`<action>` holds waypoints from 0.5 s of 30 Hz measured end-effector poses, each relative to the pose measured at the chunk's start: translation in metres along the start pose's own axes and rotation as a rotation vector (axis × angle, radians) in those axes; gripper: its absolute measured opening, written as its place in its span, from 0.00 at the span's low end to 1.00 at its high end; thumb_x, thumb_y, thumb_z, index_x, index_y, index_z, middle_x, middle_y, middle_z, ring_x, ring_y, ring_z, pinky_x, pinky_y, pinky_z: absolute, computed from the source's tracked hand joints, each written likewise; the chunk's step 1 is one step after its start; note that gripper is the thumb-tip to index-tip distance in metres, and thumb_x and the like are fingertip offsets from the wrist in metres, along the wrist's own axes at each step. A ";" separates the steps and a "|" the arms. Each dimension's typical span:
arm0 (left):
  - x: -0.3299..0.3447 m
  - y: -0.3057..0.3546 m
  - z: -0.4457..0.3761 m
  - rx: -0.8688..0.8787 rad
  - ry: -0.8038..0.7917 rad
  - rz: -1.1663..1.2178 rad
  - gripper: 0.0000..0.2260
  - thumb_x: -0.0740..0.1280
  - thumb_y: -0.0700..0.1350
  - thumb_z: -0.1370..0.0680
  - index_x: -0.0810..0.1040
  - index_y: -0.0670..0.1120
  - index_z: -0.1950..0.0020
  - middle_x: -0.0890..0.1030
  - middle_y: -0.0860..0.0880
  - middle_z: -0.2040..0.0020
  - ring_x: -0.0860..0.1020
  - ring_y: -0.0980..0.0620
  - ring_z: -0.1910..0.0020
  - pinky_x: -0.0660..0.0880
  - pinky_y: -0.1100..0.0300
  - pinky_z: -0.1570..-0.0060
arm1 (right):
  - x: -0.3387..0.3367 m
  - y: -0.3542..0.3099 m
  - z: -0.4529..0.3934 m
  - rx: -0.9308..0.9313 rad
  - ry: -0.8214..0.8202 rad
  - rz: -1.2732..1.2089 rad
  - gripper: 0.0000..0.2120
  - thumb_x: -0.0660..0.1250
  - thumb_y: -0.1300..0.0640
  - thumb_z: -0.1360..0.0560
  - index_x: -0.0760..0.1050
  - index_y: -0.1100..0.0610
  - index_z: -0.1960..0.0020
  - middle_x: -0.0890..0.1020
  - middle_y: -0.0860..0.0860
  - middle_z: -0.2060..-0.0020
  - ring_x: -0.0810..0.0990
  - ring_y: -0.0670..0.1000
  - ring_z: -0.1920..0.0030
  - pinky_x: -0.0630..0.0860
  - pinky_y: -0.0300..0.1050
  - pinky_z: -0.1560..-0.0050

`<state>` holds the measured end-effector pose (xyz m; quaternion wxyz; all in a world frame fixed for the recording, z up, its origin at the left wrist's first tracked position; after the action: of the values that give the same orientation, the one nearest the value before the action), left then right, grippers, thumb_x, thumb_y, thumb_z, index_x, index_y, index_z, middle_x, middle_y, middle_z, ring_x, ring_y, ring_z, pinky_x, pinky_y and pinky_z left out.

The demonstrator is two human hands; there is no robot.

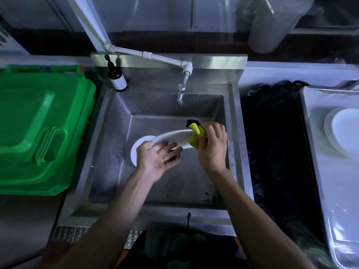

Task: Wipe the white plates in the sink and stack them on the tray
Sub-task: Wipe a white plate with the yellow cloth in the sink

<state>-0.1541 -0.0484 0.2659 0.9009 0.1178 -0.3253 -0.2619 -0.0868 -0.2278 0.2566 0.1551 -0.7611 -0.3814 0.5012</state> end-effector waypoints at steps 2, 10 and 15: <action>0.008 -0.007 -0.001 0.032 -0.011 0.096 0.27 0.51 0.52 0.19 0.68 0.34 0.29 0.82 0.33 0.40 0.82 0.31 0.43 0.81 0.35 0.55 | -0.004 0.006 -0.001 0.002 0.009 -0.031 0.12 0.61 0.62 0.24 0.78 0.60 0.44 0.79 0.55 0.49 0.74 0.59 0.50 0.73 0.59 0.52; 0.033 -0.020 -0.006 0.005 0.089 0.062 0.22 0.63 0.50 0.17 0.73 0.31 0.35 0.83 0.32 0.44 0.85 0.36 0.50 0.83 0.46 0.64 | -0.016 0.028 0.007 -0.056 -0.016 -0.046 0.08 0.64 0.62 0.22 0.79 0.61 0.46 0.80 0.55 0.49 0.75 0.58 0.51 0.72 0.58 0.53; 0.039 -0.027 -0.009 0.050 0.133 0.115 0.15 0.61 0.38 0.17 0.71 0.29 0.35 0.82 0.29 0.44 0.85 0.33 0.51 0.84 0.47 0.61 | -0.025 0.039 0.013 -0.102 -0.074 -0.076 0.10 0.62 0.61 0.22 0.79 0.62 0.45 0.80 0.56 0.46 0.76 0.59 0.49 0.73 0.59 0.50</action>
<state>-0.1337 -0.0923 0.2692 0.9308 0.1387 -0.2776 -0.1933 -0.0869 -0.2739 0.2420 0.1209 -0.7339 -0.4408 0.5024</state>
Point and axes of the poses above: each hand's wrist, its own z-axis away from the middle knuckle, its own x-axis out of the palm, y = z × x, the point moved 1 cm from there along -z, towards the middle knuckle
